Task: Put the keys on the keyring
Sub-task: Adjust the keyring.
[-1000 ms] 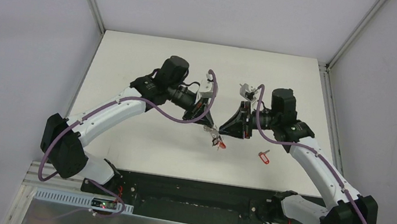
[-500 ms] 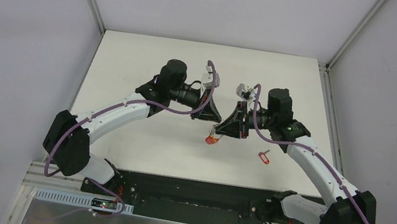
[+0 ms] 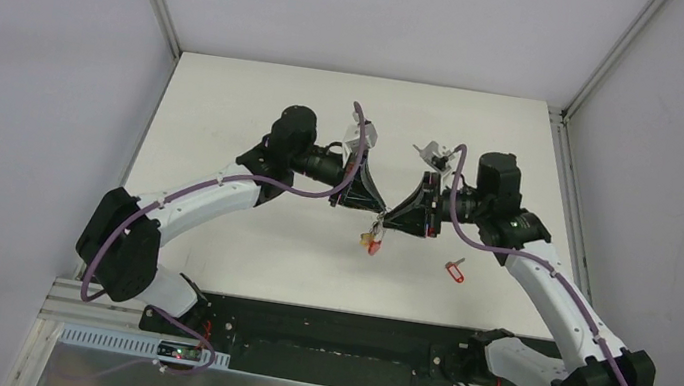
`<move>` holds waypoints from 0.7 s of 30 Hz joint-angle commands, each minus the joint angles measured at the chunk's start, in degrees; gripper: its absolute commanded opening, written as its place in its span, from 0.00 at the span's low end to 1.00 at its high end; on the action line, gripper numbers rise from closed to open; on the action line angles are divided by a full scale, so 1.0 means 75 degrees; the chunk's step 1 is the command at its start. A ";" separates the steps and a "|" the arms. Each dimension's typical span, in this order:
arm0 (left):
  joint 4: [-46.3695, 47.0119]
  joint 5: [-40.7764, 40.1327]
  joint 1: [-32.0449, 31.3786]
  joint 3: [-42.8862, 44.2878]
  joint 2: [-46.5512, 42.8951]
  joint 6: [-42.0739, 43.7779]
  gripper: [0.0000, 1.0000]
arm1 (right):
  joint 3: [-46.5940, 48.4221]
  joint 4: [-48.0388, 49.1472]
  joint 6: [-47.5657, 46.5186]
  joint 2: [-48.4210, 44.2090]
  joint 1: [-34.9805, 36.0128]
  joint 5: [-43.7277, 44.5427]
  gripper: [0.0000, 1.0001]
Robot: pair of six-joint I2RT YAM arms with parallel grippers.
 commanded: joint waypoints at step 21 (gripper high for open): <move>0.1312 0.0944 -0.0005 -0.0171 0.0019 -0.0588 0.00 | 0.0727 -0.0827 -0.1314 -0.0450 -0.0350 0.0625 0.26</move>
